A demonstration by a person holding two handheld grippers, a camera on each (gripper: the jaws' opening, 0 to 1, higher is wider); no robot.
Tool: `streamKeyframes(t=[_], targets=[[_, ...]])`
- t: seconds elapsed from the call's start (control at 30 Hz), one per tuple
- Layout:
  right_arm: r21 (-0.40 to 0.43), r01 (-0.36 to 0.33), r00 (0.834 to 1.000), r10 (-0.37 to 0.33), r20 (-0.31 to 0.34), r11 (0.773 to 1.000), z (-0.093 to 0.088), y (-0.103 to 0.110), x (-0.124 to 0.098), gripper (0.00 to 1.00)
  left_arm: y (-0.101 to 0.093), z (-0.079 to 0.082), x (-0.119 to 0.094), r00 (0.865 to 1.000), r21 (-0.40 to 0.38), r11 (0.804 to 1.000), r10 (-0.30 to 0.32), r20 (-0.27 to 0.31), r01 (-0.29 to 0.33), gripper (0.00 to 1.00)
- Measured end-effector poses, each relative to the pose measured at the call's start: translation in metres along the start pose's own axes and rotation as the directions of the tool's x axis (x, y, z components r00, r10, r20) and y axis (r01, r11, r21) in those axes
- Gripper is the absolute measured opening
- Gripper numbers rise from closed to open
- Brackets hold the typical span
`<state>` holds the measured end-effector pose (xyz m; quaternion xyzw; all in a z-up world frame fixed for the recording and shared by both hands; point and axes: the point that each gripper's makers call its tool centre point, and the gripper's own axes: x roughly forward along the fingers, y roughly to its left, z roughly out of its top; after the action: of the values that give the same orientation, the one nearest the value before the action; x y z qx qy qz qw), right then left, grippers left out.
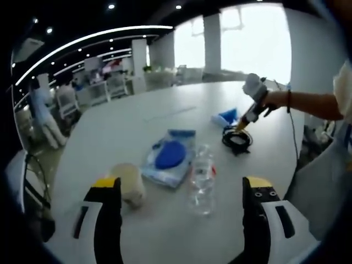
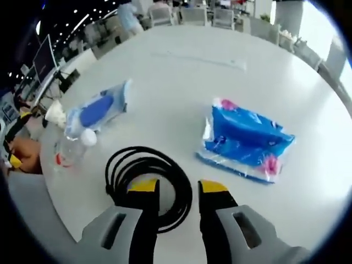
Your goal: Arrange the tabletop items into an orderly group along one side of the table until the central work area is clear of visible clutter.
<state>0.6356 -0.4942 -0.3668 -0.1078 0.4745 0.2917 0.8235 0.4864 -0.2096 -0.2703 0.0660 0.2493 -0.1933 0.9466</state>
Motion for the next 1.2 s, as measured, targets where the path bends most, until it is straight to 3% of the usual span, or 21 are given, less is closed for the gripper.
streamKeyframes(t=[0.2,0.3,0.37,0.47,0.57,0.8,0.9,1.0,1.2], targets=[[-0.017,-0.038,0.997,0.039,0.067,0.999,0.018,0.015,-0.013,0.46,-0.004,0.003,0.0,1.0,-0.014,1.0,-0.017,0.008,0.017,0.89],[-0.014,-0.061,0.994,0.062,0.088,0.998,0.024,0.024,-0.018,0.59,-0.007,0.006,0.001,1.0,-0.03,0.999,-0.025,0.015,0.025,0.9],[-0.028,-0.066,0.993,0.068,0.099,0.997,0.027,0.028,-0.02,0.64,-0.01,0.011,0.001,0.999,-0.068,0.997,-0.033,0.043,0.036,0.91],[-0.054,-0.073,0.988,0.08,0.129,0.996,0.036,0.036,-0.025,0.69,-0.013,0.022,0.001,0.994,-0.121,0.991,-0.045,0.096,0.057,0.97],[-0.066,-0.098,0.983,0.107,0.151,0.993,0.043,0.045,-0.027,0.76,-0.012,0.023,0.002,0.995,-0.129,0.99,-0.04,0.093,0.052,0.99],[-0.102,-0.146,0.974,0.161,0.161,0.984,0.051,0.064,-0.03,0.82,-0.014,0.025,0.004,0.994,-0.184,0.982,-0.031,0.101,0.049,0.99],[-0.111,-0.168,0.968,0.185,0.167,0.979,0.054,0.072,-0.029,0.83,-0.013,0.025,0.006,0.994,-0.245,0.968,-0.024,0.103,0.048,0.99],[-0.134,-0.17,0.967,0.191,0.169,0.976,0.057,0.077,-0.026,0.84,-0.011,0.029,0.007,0.991,-0.367,0.928,-0.016,0.136,0.065,0.98],[-0.156,-0.187,0.961,0.214,0.176,0.97,0.063,0.085,-0.021,0.83,-0.003,0.021,0.014,0.995,-0.468,0.883,0.011,0.098,0.036,0.95]])
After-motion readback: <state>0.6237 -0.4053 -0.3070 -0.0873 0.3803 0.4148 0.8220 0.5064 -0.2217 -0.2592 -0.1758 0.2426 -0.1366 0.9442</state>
